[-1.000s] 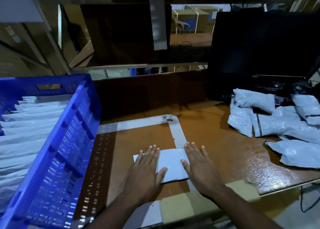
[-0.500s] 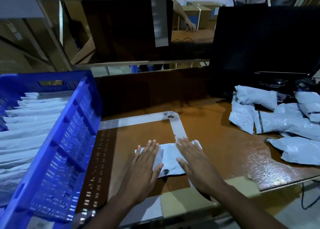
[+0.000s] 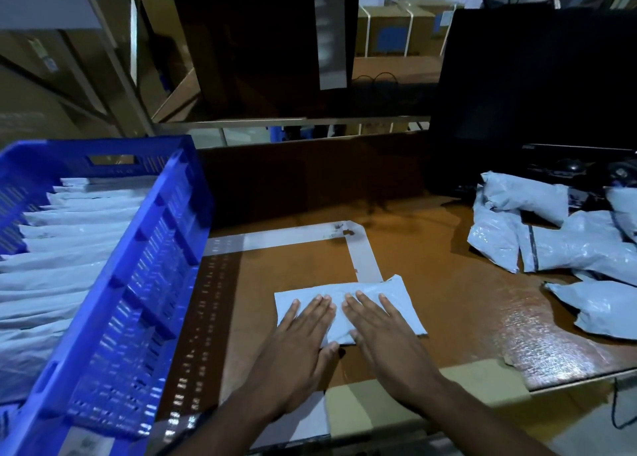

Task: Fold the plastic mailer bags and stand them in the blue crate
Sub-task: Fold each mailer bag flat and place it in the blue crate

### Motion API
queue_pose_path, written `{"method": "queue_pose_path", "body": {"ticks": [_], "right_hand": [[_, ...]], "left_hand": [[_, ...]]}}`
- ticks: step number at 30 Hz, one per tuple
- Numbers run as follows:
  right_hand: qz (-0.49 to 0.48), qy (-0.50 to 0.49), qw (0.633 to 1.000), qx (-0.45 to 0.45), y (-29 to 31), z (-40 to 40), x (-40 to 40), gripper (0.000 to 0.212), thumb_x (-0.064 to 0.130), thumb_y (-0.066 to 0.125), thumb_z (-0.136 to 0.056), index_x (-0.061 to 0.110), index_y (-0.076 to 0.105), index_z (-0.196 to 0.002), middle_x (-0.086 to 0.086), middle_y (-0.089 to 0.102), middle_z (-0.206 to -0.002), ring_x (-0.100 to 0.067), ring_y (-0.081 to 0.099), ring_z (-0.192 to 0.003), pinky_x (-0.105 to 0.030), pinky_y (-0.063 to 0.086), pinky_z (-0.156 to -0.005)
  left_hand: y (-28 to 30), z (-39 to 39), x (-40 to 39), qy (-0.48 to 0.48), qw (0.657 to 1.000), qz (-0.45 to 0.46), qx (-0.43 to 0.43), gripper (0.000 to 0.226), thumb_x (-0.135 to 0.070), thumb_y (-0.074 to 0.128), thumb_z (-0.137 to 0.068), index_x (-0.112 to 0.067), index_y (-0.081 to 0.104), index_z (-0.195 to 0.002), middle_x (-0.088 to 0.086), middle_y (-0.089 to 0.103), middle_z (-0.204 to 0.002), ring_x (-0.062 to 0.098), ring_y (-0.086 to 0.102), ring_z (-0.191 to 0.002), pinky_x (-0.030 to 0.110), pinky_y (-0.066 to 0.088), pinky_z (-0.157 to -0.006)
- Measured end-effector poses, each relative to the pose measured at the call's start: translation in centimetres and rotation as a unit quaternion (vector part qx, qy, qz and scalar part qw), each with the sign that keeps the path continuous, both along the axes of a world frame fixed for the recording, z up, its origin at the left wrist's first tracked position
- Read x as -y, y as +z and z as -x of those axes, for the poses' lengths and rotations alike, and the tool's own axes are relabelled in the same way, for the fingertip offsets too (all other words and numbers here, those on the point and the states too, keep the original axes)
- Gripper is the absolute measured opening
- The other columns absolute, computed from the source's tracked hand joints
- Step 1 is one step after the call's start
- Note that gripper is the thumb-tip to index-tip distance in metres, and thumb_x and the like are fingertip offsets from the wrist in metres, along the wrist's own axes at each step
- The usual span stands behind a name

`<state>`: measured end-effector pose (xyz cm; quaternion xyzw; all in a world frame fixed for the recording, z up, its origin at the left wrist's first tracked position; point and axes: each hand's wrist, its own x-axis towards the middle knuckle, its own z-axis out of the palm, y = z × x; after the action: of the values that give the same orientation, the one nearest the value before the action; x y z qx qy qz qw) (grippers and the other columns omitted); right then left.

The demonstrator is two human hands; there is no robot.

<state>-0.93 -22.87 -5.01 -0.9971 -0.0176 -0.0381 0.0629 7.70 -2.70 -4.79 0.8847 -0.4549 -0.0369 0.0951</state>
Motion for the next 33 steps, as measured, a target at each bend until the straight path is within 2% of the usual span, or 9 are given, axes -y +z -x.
{"method": "queue_pose_path", "body": {"ticks": [4, 8, 12, 14, 16, 21, 25, 29, 33], "right_hand": [[-0.004, 0.005, 1.000, -0.001, -0.2, 0.9, -0.5, 0.051, 0.032, 0.024, -0.107, 0.017, 0.040, -0.153, 0.004, 0.035, -0.159, -0.010, 0.021, -0.151, -0.040, 0.013, -0.120], [-0.111, 0.012, 0.994, -0.024, 0.9, 0.0, 0.3, 0.048, 0.036, 0.030, -0.108, 0.029, 0.033, -0.156, 0.019, 0.022, -0.161, 0.007, 0.006, -0.149, -0.028, 0.003, -0.123], [-0.265, -0.051, 0.963, 0.012, 2.1, -1.1, 1.4, 0.039, 0.031, 0.046, -0.106, 0.032, 0.051, -0.144, 0.021, 0.038, -0.154, 0.007, 0.027, -0.140, -0.029, 0.020, -0.121], [-0.225, -0.095, 0.969, 0.025, 2.2, -1.4, 1.5, 0.042, 0.030, 0.047, -0.105, 0.028, 0.048, -0.147, 0.014, 0.036, -0.157, -0.003, 0.028, -0.142, -0.028, 0.020, -0.119], [-0.129, -0.103, 0.986, 0.020, 1.6, -1.4, 1.2, 0.046, 0.033, 0.037, -0.106, 0.022, 0.041, -0.151, 0.008, 0.035, -0.159, -0.010, 0.030, -0.145, -0.027, 0.016, -0.119], [-0.026, -0.111, 0.993, 0.014, 0.7, -0.6, 1.2, 0.057, 0.046, 0.019, -0.106, 0.023, 0.034, -0.156, 0.007, 0.029, -0.162, -0.015, 0.014, -0.153, -0.038, 0.000, -0.125], [-0.089, -0.156, 0.984, -0.020, 0.7, 0.3, 1.8, 0.068, 0.062, 0.015, -0.102, 0.028, 0.006, -0.161, 0.014, -0.004, -0.165, -0.002, -0.015, -0.147, -0.021, -0.018, -0.112], [-0.081, -0.145, 0.985, -0.042, 0.9, -0.2, 2.7, 0.086, 0.076, -0.006, -0.087, 0.030, 0.003, -0.160, 0.012, -0.007, -0.166, -0.006, -0.012, -0.152, -0.025, -0.016, -0.117], [-0.063, -0.156, 0.985, -0.045, 0.8, 0.4, 3.0, 0.083, 0.077, -0.001, -0.092, 0.029, 0.001, -0.161, 0.012, -0.007, -0.166, -0.004, -0.014, -0.151, -0.033, -0.014, -0.122]], "left_hand": [[-0.5, 1.1, 0.0, 0.006, 1.000, 0.025, -0.013, 0.066, -0.057, 0.016, -0.106, -0.022, 0.018, -0.162, -0.011, 0.005, -0.168, 0.000, -0.008, -0.153, 0.038, 0.000, -0.125], [0.1, 0.8, 0.1, 0.024, 0.998, 0.047, -0.040, 0.077, -0.065, -0.004, -0.100, -0.026, 0.020, -0.162, -0.016, 0.008, -0.167, -0.006, -0.006, -0.152, 0.032, -0.002, -0.125], [1.5, 0.2, 1.9, 0.083, 0.992, 0.094, -0.027, 0.058, -0.058, 0.015, -0.101, -0.035, 0.049, -0.141, -0.021, 0.044, -0.149, 0.003, 0.035, -0.142, 0.023, 0.017, -0.115], [1.5, -0.3, 3.1, 0.111, 0.991, 0.078, -0.002, 0.034, -0.051, 0.036, -0.102, -0.036, 0.053, -0.127, -0.019, 0.053, -0.136, 0.008, 0.047, -0.129, 0.029, 0.028, -0.110], [1.0, -0.5, 3.4, 0.113, 0.992, 0.062, 0.016, 0.041, -0.047, 0.044, -0.098, -0.028, 0.057, -0.132, -0.009, 0.059, -0.138, 0.014, 0.055, -0.127, 0.035, 0.033, -0.111], [-0.5, -0.5, 2.1, 0.089, 0.996, 0.013, 0.005, 0.068, -0.054, 0.022, -0.102, -0.019, 0.033, -0.158, -0.003, 0.030, -0.165, 0.011, 0.026, -0.152, 0.036, 0.013, -0.122], [-0.4, -0.5, 1.5, 0.121, 0.992, 0.026, -0.014, 0.082, -0.072, 0.004, -0.093, -0.027, 0.004, -0.162, -0.012, -0.008, -0.167, 0.006, -0.010, -0.155, 0.029, -0.003, -0.126], [-0.3, -1.0, 1.4, 0.127, 0.991, 0.031, -0.005, 0.086, -0.073, 0.008, -0.094, -0.023, 0.003, -0.163, -0.009, -0.006, -0.168, 0.007, -0.008, -0.155, 0.026, -0.005, -0.124], [-0.3, -1.1, 1.1, 0.144, 0.989, 0.036, -0.014, 0.085, -0.075, 0.019, -0.097, -0.026, -0.003, -0.162, -0.012, -0.014, -0.166, 0.005, -0.012, -0.153, 0.025, -0.009, -0.120]]}}
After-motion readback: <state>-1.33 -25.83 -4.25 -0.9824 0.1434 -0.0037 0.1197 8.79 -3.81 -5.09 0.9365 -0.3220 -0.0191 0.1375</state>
